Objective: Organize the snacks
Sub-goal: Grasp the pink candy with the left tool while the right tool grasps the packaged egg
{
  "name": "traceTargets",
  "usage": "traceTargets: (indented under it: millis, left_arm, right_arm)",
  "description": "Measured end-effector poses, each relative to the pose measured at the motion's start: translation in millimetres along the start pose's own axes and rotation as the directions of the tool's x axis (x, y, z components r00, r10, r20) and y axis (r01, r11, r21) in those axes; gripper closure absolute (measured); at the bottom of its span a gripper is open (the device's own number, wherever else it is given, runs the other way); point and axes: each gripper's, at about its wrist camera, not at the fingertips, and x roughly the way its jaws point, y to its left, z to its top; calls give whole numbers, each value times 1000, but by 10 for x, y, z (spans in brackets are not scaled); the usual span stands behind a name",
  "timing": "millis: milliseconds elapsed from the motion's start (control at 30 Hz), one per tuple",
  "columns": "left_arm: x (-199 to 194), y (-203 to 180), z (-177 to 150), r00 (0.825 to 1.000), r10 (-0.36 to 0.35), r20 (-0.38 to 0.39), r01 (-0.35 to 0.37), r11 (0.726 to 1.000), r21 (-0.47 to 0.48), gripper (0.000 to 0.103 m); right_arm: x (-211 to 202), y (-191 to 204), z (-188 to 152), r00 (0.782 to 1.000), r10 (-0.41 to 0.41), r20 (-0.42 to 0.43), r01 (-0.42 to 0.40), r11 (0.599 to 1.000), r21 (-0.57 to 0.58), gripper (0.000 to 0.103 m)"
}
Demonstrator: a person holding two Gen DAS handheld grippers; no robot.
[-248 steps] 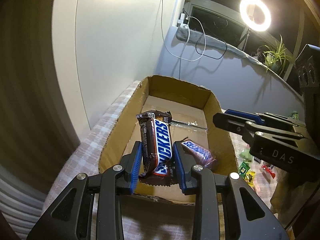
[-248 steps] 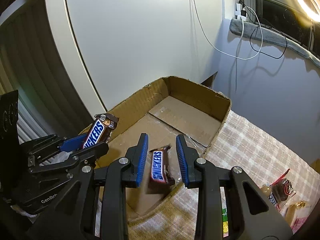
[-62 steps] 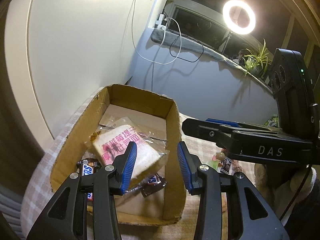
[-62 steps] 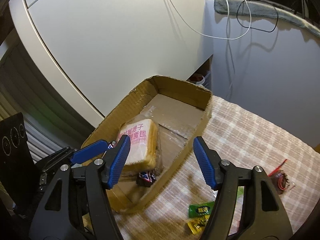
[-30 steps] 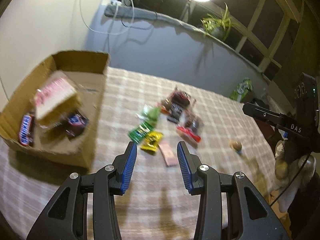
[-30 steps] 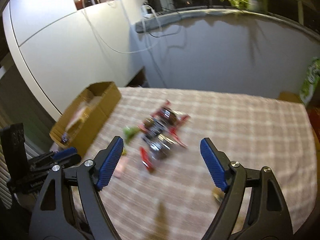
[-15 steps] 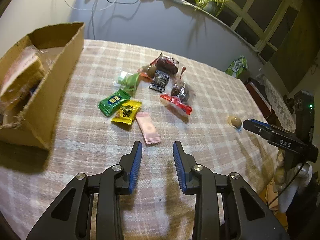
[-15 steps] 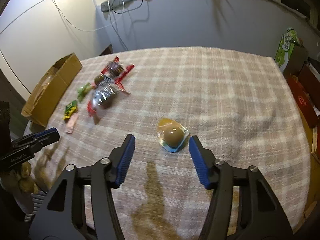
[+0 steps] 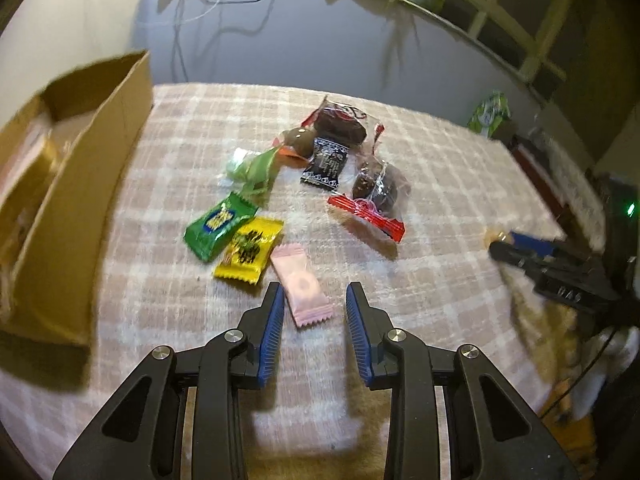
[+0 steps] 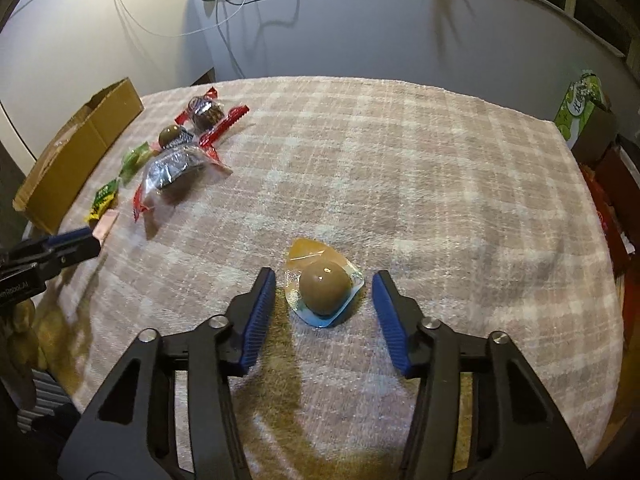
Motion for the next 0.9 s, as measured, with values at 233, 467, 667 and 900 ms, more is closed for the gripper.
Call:
traceTargets:
  millis: [233, 467, 667, 900]
  left_arm:
    - [55, -142, -18, 994, 108, 18, -109, 985, 131, 83]
    - [30, -101, -14, 996, 89, 21, -91, 990, 106, 84]
    - [-31, -98, -13, 998, 57, 29, -59, 996, 69, 84]
    - [-102, -135, -21, 998, 43, 48, -46, 997, 67, 84]
  right_arm:
    - [10, 50, -10, 1000, -26, 12, 27, 998, -50, 59]
    - [-5, 59, -21, 999, -28, 21, 30, 997, -77, 60]
    - [-67, 26, -3, 999, -7, 37, 9, 998, -56, 65]
    - [-101, 32, 2, 999, -6, 42, 8, 998, -55, 71]
